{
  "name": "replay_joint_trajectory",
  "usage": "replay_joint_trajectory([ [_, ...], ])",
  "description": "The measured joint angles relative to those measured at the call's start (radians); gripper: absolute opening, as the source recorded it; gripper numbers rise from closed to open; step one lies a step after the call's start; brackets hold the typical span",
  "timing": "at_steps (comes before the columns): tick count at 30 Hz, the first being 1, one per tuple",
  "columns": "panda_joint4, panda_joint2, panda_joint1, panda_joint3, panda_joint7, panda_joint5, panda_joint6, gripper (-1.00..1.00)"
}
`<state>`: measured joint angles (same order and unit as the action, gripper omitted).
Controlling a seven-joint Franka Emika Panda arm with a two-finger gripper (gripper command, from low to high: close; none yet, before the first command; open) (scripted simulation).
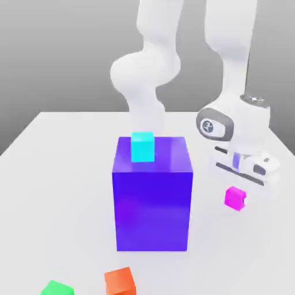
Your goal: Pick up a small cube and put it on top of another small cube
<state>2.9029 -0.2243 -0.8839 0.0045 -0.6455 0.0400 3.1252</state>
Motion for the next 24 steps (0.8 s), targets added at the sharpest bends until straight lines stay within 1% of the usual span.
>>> replay_joint_trajectory([
  [7,0.044,0.242,0.011,0.023,-0.029,-0.042,-0.198,-1.00],
  [8,0.027,0.248,0.021,0.007,-0.005,-0.048,-0.222,-1.00],
  [12,-0.089,0.202,0.182,-0.075,0.149,-0.081,-0.301,-1.00],
  [15,-0.188,0.152,0.276,-0.136,0.275,-0.110,-0.357,-1.00],
  [24,-0.445,0.021,0.461,-0.349,0.593,-0.212,-0.503,-1.00],
])
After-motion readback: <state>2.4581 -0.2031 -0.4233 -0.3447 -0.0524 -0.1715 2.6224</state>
